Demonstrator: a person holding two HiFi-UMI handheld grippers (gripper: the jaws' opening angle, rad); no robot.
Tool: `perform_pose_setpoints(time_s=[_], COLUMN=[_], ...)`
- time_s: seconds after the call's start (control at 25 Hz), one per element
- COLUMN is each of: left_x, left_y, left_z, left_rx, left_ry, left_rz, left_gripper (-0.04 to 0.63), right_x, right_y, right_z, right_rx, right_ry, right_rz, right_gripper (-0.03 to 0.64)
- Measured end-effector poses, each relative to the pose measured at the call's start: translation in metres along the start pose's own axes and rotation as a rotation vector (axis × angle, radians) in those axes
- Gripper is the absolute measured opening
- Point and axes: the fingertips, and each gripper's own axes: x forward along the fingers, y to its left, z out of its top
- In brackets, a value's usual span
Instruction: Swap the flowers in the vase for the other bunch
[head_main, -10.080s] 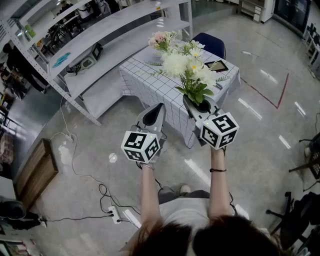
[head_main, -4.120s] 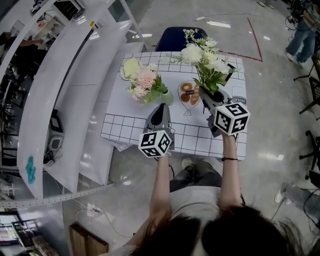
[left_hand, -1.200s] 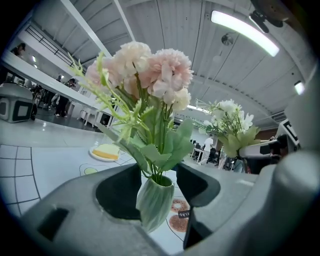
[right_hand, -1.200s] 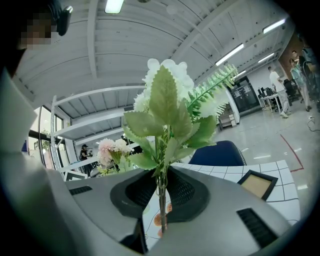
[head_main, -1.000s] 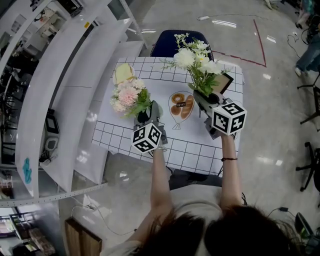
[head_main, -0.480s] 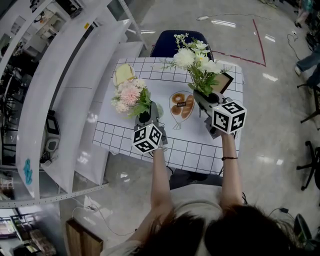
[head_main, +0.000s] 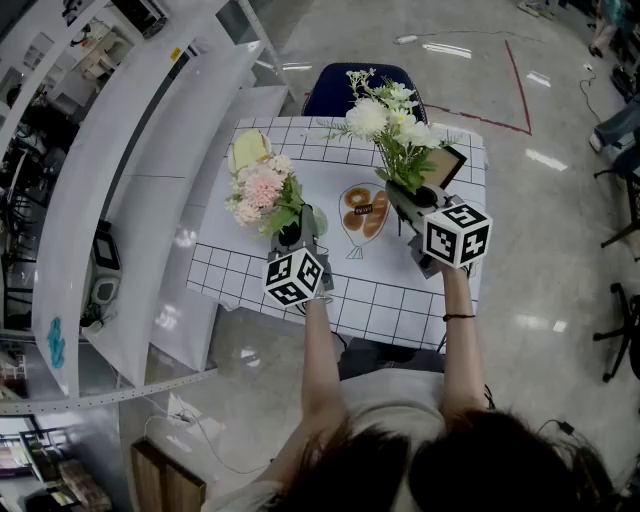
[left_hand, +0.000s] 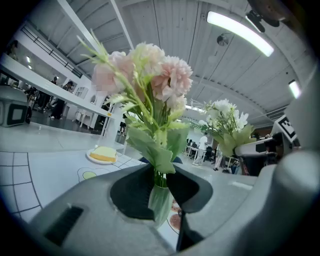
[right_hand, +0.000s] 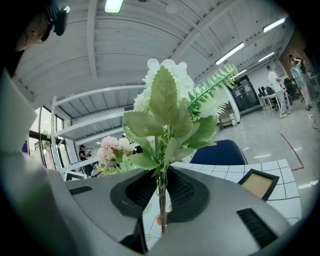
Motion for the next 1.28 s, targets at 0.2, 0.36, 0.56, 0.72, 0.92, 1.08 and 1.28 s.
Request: perform_pose_setpoints(time_s=[0.2,0.36,0.56,0.72,0.92,1.08,1.28], left_x=[-0.002,-0.003,-0.004,-0.005,-0.006,-0.008,-0.012], left_y=[0.000,-0.003,-0.007,-0.009,-0.014,-0.016,-0.015], left_z=[0.005,0.011,0.017,0.027,0.039,0.045,0.055], left_rx=[-0.004,0.007,0.011,0.018,0.026,0.034,0.039], left_ry=[-0.015,-0.016,-0.021,-0.032,-0.043,-0.041,-0.049], left_rz=[-0.004,-0.017,-0.031,-0.042,-0.069,-0.084,-0.094], left_gripper=[0.077,0.067,0.067,0.067,0.067,0.066,0.067], right_x=[-0.001,-0.002,-0.001,-0.001,-0.002,-0.002,-0.002], right_y=[0.001,0.002,0.006,0.010,0.013,0.015,0.018], right_z=[0.000,0.002,0.002,0.004,0.005,0.007,0.009], right_rx=[-0.001,0.000,-0.002,-0.005,-0.001,0.004,0.010], right_ry=[-0.001,-0.004,-0.005,-0.006,-0.017,-0.030,-0.046], right_rz=[0.000,-0.001,0.004,0.006,0.004,0.000,-0.004], right_gripper=[0.051,0.051,0.051,0.051,0.051,0.051,0.051])
